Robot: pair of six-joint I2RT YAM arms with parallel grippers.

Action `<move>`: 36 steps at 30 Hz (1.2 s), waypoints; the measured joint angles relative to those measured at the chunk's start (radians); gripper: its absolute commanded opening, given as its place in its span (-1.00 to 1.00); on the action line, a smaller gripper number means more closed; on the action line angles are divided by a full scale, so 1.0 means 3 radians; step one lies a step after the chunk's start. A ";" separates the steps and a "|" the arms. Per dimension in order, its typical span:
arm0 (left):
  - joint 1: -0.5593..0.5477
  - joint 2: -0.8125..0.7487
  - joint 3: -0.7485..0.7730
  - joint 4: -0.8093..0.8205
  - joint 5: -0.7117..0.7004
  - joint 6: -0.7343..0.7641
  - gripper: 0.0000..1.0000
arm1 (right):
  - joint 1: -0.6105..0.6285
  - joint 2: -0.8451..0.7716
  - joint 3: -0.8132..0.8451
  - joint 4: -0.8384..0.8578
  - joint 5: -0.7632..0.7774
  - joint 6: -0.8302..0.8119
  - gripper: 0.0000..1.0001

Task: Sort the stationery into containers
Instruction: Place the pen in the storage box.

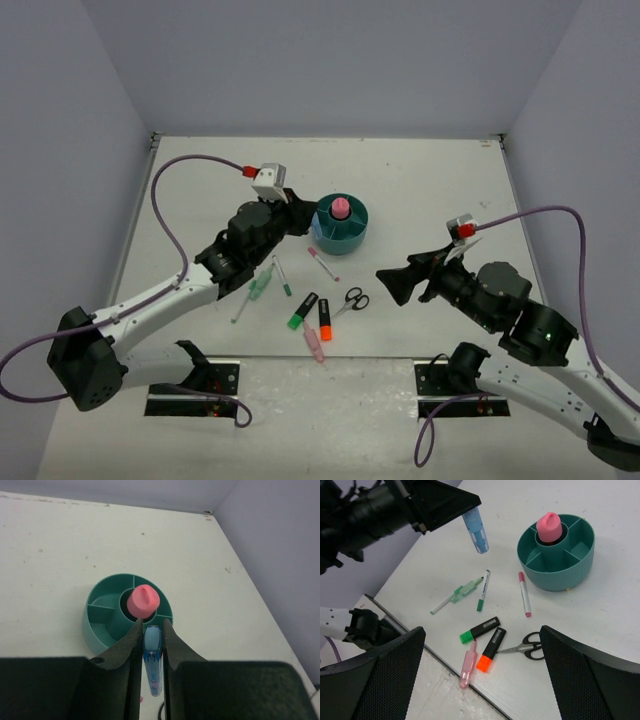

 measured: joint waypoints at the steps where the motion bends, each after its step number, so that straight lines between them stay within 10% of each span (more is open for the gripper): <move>1: 0.0002 0.0076 0.0000 0.0070 -0.0084 0.0019 -1.00 | 0.0000 -0.0059 0.0000 -0.0017 0.0012 0.0017 0.98; 8: 0.0227 0.0589 0.0169 0.0539 -0.0177 0.0215 -1.00 | 0.0000 -0.0242 -0.0014 -0.0180 0.0010 0.0098 0.98; 23: 0.0929 0.1844 0.0771 0.1322 0.1459 0.0405 -1.00 | 0.0000 -0.0543 -0.0080 -0.0404 -0.0196 0.0148 0.97; 36: 0.1038 0.2376 0.0805 0.1517 0.1945 0.0413 -1.00 | 0.0000 -0.0773 -0.0080 -0.0531 -0.0319 0.0147 0.98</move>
